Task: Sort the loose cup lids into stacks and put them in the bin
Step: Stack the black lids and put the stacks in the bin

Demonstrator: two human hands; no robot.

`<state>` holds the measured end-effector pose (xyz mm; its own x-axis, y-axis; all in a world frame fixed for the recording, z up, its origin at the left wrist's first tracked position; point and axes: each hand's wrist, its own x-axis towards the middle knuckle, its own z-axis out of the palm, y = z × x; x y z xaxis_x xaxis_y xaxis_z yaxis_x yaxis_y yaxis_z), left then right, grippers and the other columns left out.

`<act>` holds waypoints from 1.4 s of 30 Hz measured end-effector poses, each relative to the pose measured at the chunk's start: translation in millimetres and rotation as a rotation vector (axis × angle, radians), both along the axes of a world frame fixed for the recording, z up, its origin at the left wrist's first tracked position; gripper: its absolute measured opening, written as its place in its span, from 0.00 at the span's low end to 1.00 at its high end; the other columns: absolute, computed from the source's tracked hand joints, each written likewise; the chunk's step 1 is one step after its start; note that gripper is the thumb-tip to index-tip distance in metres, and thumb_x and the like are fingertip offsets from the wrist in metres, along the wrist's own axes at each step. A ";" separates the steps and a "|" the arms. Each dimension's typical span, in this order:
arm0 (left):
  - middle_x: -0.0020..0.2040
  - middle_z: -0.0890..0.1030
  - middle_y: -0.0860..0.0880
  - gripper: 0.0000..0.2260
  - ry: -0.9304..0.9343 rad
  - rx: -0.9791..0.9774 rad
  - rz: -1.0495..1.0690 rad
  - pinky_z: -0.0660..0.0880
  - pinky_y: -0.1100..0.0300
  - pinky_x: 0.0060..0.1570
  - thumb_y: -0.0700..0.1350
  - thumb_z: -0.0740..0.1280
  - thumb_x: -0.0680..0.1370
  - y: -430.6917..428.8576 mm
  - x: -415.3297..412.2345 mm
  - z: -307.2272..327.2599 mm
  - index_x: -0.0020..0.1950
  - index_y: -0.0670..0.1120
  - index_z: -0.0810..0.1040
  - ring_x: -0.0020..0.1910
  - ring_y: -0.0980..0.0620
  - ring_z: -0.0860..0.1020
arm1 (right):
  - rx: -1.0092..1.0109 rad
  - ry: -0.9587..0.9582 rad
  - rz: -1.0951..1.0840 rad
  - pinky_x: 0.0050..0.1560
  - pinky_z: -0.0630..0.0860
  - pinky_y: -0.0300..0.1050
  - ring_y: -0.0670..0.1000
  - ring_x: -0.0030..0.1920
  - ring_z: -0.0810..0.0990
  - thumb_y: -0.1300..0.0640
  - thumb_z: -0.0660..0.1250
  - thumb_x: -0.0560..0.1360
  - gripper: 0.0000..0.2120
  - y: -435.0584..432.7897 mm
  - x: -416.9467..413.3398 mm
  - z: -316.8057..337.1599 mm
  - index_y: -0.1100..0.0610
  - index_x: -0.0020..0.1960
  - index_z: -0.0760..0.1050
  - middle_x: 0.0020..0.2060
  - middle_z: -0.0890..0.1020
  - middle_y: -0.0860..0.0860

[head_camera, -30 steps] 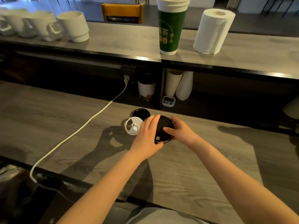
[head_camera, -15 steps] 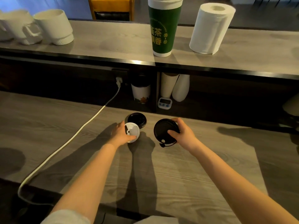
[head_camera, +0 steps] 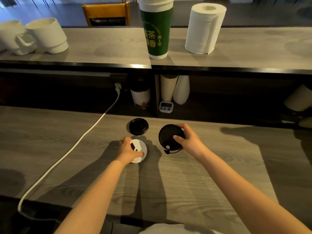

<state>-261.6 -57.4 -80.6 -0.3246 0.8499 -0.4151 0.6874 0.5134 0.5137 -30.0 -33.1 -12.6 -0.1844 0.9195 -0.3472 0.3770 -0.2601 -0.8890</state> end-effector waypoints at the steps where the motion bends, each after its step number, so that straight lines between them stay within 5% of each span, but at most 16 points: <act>1: 0.63 0.68 0.42 0.29 -0.025 0.012 -0.003 0.71 0.54 0.54 0.42 0.77 0.65 -2.8 4.4 1.0 0.61 0.43 0.66 0.60 0.43 0.71 | -0.002 -0.002 0.000 0.58 0.77 0.55 0.56 0.59 0.76 0.61 0.64 0.77 0.16 -4.0 3.7 0.8 0.52 0.64 0.67 0.58 0.75 0.53; 16: 0.56 0.70 0.49 0.19 -0.293 0.316 -0.465 0.67 0.61 0.48 0.42 0.71 0.73 12.8 178.3 87.8 0.61 0.47 0.69 0.53 0.52 0.70 | 0.167 -0.174 -0.352 0.50 0.71 0.41 0.49 0.55 0.74 0.60 0.66 0.77 0.17 -73.8 155.1 42.1 0.52 0.63 0.67 0.54 0.75 0.49; 24: 0.56 0.72 0.48 0.17 -0.448 0.439 -0.689 0.67 0.69 0.41 0.41 0.71 0.72 11.9 289.9 134.1 0.57 0.48 0.70 0.48 0.56 0.71 | 0.337 -0.104 -0.619 0.59 0.76 0.51 0.51 0.56 0.78 0.63 0.68 0.74 0.15 -112.5 253.7 85.9 0.46 0.54 0.72 0.54 0.80 0.51; 29: 0.54 0.73 0.49 0.17 -0.513 0.465 -0.713 0.68 0.68 0.38 0.43 0.71 0.72 9.0 359.3 152.9 0.57 0.50 0.70 0.41 0.56 0.72 | 0.412 -0.022 -0.721 0.45 0.80 0.39 0.48 0.48 0.81 0.63 0.67 0.75 0.15 -127.5 322.2 110.6 0.46 0.56 0.72 0.47 0.81 0.50; 37: 0.54 0.74 0.49 0.17 -0.537 0.457 -0.682 0.72 0.66 0.41 0.42 0.71 0.73 -3.3 455.6 152.5 0.58 0.49 0.71 0.42 0.56 0.71 | 0.382 -0.058 -0.835 0.30 0.75 0.36 0.52 0.43 0.81 0.61 0.68 0.75 0.15 -133.2 450.5 116.7 0.47 0.58 0.74 0.45 0.78 0.52; 42: 0.54 0.74 0.49 0.17 -0.510 0.455 -0.657 0.70 0.67 0.40 0.43 0.71 0.73 -4.6 500.0 148.8 0.58 0.50 0.70 0.42 0.55 0.72 | 0.192 -0.171 -0.734 0.39 0.71 0.41 0.52 0.46 0.76 0.60 0.71 0.73 0.11 -113.8 524.9 92.2 0.48 0.48 0.73 0.45 0.76 0.51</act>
